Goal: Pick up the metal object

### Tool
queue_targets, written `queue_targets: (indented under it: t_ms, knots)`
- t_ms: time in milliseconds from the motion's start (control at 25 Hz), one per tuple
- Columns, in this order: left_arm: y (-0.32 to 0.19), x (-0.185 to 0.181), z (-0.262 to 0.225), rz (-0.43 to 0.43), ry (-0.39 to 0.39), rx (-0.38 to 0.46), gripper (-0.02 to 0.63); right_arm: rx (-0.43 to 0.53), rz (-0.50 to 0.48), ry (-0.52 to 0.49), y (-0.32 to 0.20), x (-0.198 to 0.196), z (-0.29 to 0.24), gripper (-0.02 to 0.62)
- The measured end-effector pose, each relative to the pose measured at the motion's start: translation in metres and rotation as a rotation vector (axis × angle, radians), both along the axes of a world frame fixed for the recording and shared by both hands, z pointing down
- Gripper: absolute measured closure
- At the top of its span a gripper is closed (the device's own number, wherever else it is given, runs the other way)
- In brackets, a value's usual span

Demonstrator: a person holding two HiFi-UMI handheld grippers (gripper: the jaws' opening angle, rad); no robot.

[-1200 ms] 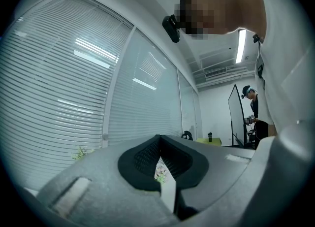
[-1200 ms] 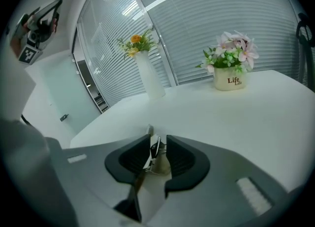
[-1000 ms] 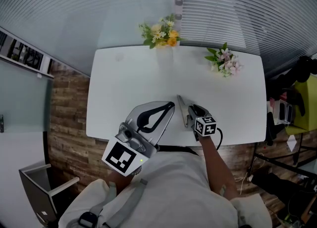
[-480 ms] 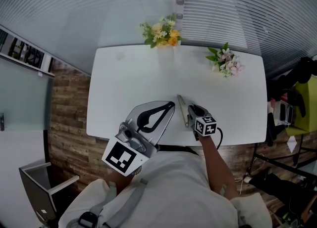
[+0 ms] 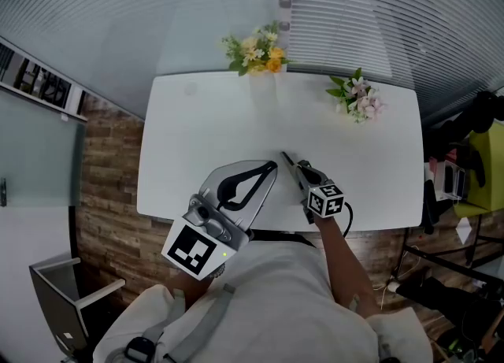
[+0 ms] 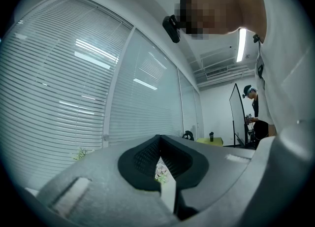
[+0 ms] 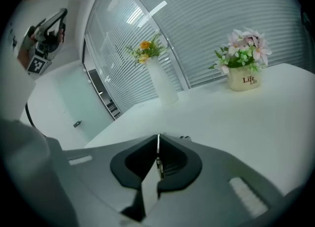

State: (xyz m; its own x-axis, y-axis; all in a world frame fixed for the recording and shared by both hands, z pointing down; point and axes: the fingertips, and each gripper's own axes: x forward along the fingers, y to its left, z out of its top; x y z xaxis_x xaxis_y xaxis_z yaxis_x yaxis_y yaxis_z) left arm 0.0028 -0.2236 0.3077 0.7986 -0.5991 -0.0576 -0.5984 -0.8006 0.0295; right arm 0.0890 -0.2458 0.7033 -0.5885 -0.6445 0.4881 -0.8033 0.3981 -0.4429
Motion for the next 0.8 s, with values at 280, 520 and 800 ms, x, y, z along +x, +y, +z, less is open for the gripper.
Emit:
queue_targets:
  t_ms: [280, 520, 800]
  knots:
    - [0.005, 0.000, -0.003, -0.005, 0.000, 0.008, 0.601, 0.021, 0.006, 0.017, 0.002, 0.006, -0.008, 0.588]
    - [0.011, 0.000, -0.003, -0.006, 0.002, 0.014, 0.601, 0.071, -0.013, 0.055, 0.005, 0.007, -0.023, 0.588]
    - [0.017, 0.004, -0.006, -0.001, 0.013, 0.017, 0.601, 0.127, -0.027, 0.102, 0.009, 0.010, -0.044, 0.586]
